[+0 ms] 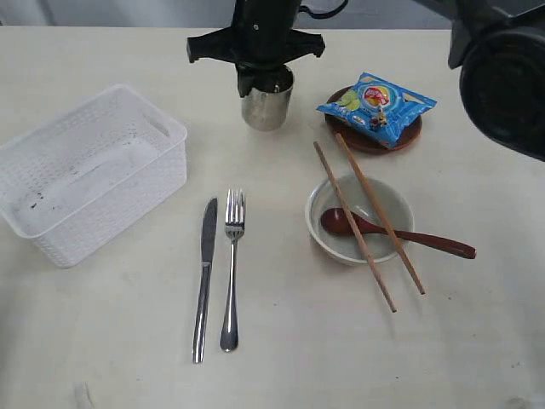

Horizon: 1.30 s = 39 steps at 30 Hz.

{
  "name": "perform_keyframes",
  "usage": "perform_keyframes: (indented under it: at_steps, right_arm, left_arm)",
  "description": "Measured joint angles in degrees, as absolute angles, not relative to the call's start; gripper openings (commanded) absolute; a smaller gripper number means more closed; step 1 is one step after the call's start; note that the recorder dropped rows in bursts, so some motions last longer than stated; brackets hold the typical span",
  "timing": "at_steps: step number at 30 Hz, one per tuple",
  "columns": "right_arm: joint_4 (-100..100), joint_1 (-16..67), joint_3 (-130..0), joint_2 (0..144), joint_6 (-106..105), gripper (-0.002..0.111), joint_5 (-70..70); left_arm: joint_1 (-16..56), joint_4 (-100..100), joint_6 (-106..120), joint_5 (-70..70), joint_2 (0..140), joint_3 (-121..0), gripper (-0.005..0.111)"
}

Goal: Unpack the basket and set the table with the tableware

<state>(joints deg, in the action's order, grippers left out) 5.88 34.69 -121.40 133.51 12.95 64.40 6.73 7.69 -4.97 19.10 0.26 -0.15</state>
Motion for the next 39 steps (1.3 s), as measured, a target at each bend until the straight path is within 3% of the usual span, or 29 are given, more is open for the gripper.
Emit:
perform_keyframes:
  at_steps: [14,16,19,21,29,35,39]
  right_arm:
    - [6.48,37.0,-121.4,136.17,12.06,0.001,64.91]
    - [6.48,37.0,-121.4,136.31,12.06,0.017,65.04]
    - [6.48,37.0,-121.4,136.31,12.06,0.05,65.04]
    - [6.48,37.0,-121.4,136.31,12.18,0.053,65.04]
    - [3.49,37.0,-124.39,132.52,12.16,0.049,68.07]
    - [3.34,37.0,-126.82,126.09,10.05,0.003,69.27]
    - [3.23,37.0,-125.91,120.95,8.28,-0.001,69.35]
  left_arm:
    - [6.73,7.69,-4.97,19.1,0.26,-0.15,0.0]
    - [6.73,7.69,-4.97,19.1,0.26,-0.15,0.0]
    - [6.73,7.69,-4.97,19.1,0.26,-0.15,0.0]
    - [6.73,7.69,-4.97,19.1,0.26,-0.15,0.0]
    - [6.73,7.69,-4.97,19.1,0.26,-0.15,0.0]
    - [6.73,7.69,-4.97,19.1,0.26,-0.15,0.0]
    - [6.73,7.69,-4.97,19.1,0.26,-0.15,0.0]
